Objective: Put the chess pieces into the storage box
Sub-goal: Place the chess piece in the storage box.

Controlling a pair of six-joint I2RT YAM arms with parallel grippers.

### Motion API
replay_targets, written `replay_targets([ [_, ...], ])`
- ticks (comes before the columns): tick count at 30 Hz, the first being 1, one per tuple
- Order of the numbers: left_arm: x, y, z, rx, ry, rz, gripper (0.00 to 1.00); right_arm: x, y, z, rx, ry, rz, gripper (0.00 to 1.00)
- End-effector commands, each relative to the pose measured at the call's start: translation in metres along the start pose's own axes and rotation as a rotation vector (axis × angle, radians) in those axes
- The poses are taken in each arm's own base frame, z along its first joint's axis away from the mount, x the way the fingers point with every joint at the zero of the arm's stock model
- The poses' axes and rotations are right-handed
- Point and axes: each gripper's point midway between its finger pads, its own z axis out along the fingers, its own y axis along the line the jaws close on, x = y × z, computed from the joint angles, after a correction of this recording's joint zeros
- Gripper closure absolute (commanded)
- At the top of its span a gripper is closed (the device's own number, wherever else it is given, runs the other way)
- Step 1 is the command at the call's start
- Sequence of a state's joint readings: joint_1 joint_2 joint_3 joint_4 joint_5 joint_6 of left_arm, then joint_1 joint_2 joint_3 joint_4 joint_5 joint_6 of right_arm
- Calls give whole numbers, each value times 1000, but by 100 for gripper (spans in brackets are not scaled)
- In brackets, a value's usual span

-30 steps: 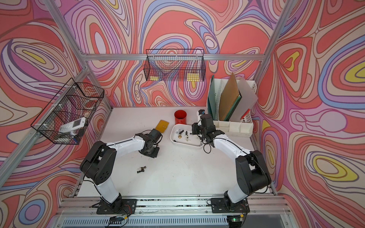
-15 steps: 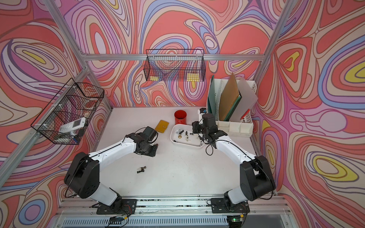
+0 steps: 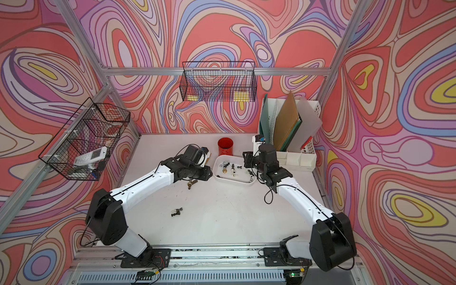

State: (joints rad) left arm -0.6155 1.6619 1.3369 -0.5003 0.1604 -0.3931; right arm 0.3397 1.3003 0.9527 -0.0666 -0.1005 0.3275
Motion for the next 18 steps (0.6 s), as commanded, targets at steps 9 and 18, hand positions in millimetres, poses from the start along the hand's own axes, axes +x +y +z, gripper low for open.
replay_targets([
  [9, -47, -73, 87, 156, -20, 89, 76, -4, -15, -28, 88, -57, -20, 71],
  [18, -41, -85, 119, 158, 23, 108, 68, -2, -13, -21, 74, -32, -22, 71],
])
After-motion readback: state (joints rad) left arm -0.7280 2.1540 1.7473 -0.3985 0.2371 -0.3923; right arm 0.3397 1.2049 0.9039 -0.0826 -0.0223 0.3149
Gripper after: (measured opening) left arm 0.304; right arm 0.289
